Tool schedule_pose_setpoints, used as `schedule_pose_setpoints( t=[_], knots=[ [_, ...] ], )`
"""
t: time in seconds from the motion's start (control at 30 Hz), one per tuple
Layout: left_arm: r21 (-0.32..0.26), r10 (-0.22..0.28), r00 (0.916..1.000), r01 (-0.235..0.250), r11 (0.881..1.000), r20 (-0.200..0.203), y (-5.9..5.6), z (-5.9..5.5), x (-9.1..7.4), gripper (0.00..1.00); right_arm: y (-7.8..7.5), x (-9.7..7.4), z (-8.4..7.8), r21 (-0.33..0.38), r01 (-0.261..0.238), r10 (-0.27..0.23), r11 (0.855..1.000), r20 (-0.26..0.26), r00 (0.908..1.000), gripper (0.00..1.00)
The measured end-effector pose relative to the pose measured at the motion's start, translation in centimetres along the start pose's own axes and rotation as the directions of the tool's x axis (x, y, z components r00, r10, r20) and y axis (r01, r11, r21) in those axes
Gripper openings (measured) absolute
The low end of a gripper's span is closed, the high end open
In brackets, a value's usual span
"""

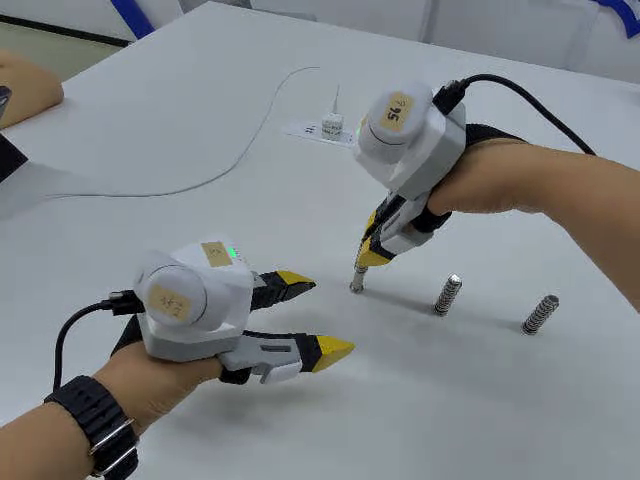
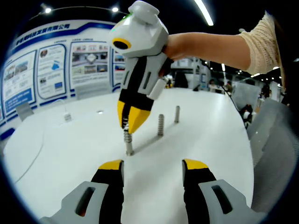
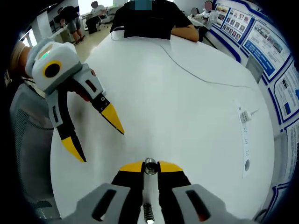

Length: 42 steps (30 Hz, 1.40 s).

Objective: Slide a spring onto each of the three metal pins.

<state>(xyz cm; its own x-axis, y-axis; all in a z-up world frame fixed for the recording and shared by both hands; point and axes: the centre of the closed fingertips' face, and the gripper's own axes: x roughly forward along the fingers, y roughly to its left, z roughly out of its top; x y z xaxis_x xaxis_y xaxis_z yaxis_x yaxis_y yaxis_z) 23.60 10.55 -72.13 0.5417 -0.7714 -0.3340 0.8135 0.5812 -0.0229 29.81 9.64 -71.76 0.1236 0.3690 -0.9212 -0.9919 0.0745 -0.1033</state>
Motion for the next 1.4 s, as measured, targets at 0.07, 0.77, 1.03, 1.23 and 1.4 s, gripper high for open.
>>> schedule_pose_setpoints(
  t=[0.07,0.77,1.03,1.23,1.4],
  knots=[
    [-0.002,0.001,1.0,-0.001,1.0,0.002,0.0,0.0,0.0,0.51,0.1,0.4,-0.2,0.003,-0.004,0.004,1.0,-0.007,1.0,0.12],
    [-0.007,0.001,1.0,-0.001,1.0,-0.001,0.3,-0.1,0.0,0.51,1.7,2.3,-1.0,0.034,-0.037,0.038,0.999,-0.035,0.9987,0.12],
    [-0.006,0.004,1.0,-0.004,1.0,0.004,0.3,0.1,0.0,0.51,1.9,2.6,-0.9,0.025,-0.03,0.03,0.999,-0.029,0.9991,0.12],
    [-0.006,0.007,1.0,-0.007,1.0,0.001,0.4,0.0,-0.2,0.51,2.3,3.0,-1.0,0.016,-0.031,0.032,0.999,-0.023,0.9992,0.17],
    [-0.011,0.013,0.9999,-0.013,1.0,-0.002,0.6,-0.1,-0.3,0.52,2.2,2.7,-1.1,0.013,-0.016,0.016,1.0,-0.003,0.9999,0.21]
  ],
)
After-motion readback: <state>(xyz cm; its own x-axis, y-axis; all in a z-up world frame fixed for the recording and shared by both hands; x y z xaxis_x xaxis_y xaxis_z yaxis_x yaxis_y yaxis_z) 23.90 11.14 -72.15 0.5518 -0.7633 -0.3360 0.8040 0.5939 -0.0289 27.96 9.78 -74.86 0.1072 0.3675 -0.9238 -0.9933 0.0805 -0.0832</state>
